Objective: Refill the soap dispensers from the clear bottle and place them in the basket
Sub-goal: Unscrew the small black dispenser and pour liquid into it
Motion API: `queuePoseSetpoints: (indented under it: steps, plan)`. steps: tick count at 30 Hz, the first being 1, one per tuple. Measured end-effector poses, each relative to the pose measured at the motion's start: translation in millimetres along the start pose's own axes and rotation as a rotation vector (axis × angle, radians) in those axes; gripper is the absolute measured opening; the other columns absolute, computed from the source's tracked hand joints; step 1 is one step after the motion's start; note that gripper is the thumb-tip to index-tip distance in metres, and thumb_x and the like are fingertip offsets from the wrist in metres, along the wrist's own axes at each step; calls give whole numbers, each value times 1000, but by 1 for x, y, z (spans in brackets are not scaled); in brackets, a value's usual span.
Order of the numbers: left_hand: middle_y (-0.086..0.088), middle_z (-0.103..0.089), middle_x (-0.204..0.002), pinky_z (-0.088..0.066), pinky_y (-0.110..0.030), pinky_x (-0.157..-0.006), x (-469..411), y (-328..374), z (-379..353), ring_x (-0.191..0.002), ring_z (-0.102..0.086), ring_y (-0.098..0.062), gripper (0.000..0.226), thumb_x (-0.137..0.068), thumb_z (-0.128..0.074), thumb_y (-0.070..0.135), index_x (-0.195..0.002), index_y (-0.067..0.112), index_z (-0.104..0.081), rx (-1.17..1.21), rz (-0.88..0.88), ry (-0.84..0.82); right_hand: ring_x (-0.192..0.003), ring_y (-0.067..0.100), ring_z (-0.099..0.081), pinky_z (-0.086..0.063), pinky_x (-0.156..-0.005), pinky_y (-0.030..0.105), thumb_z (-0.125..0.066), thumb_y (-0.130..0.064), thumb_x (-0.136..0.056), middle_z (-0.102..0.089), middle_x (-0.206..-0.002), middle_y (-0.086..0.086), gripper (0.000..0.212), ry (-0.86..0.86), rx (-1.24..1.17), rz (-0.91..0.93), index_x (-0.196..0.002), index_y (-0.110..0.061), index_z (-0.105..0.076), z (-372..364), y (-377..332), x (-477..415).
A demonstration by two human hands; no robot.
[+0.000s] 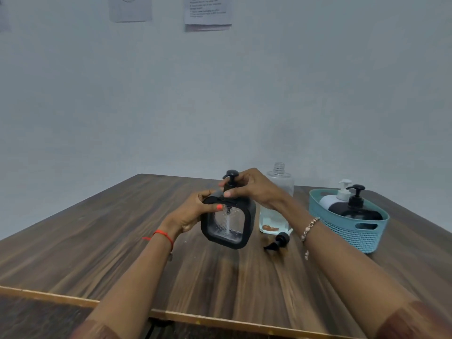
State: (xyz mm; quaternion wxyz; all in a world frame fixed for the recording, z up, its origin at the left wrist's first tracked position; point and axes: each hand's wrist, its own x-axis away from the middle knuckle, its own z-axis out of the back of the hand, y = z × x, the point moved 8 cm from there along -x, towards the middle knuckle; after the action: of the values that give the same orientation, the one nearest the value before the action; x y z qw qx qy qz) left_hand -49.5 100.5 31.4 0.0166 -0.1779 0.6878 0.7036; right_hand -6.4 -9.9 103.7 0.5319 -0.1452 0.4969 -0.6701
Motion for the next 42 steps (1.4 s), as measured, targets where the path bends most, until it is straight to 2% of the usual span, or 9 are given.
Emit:
queuePoseSetpoints:
  steps: [5,9,12,16,23,29,35,40,42]
  plan:
    - [-3,-71,-82,-57,-24,-69,-3,-3,1,-75,-67,-14,35,-73,-69,1,-108,0,-62,34,19,69,-100,18,-66,-54,-88,23,-50,23,-79,-62,-118,22,47,-1,-315,-38,-125,10,-50,15,8,-1]
    - [1,-71,-76,-53,-31,-72,-10,-3,5,-73,-65,-15,24,-73,-72,1,-95,8,-65,-27,26,145,-100,25,-62,-51,-93,27,-43,22,-81,-59,-115,21,39,163,-337,-77,-117,12,-54,25,19,1]
    - [5,-71,-71,-52,-31,-71,-13,-2,3,-70,-66,-14,21,-72,-74,2,-88,12,-65,-35,17,186,-89,19,-62,-51,-86,24,-56,13,-78,-62,-102,22,36,233,-190,-71,-114,9,-57,23,16,4]
    - [4,-72,-75,-54,-25,-64,-11,-1,-3,-72,-69,-13,25,-71,-74,1,-91,12,-65,-41,-1,175,-72,6,-64,-51,-65,16,-81,-14,-68,-67,-85,1,58,303,29,-113,-117,-19,-52,23,19,6]
    - [5,-72,-73,-52,-23,-60,-9,1,-2,-68,-68,-10,27,-71,-74,1,-95,10,-65,-26,5,196,-107,41,-60,-50,-93,45,-54,19,-78,-59,-119,30,64,207,-399,-162,-135,-5,-38,22,34,2]
    - [5,-72,-71,-53,-20,-56,-10,2,-3,-66,-69,-9,23,-72,-74,0,-91,10,-65,-30,-10,219,-82,10,-57,-46,-70,21,-80,-29,-70,-56,-91,-2,51,384,65,-172,-110,-9,-54,28,28,7]
    - [5,-70,-69,-51,-21,-55,-7,-3,1,-62,-67,-8,20,-71,-75,2,-86,10,-64,-43,-3,248,-90,17,-59,-48,-89,29,-66,0,-79,-64,-97,9,35,323,1,-171,-113,0,-60,29,21,4]
    - [1,-69,-74,-51,-20,-55,-7,-2,0,-67,-67,-12,20,-71,-76,3,-85,10,-64,-59,-9,255,-75,12,-58,-45,-77,31,-78,-36,-70,-64,-82,0,39,330,287,-164,-95,-7,-68,19,17,5]
    - [1,-69,-75,-51,-20,-55,-7,-1,-1,-67,-67,-12,22,-70,-77,4,-87,10,-64,-68,-5,253,-75,18,-60,-45,-75,33,-78,-35,-70,-66,-80,5,35,379,328,-159,-88,-6,-69,21,15,5]
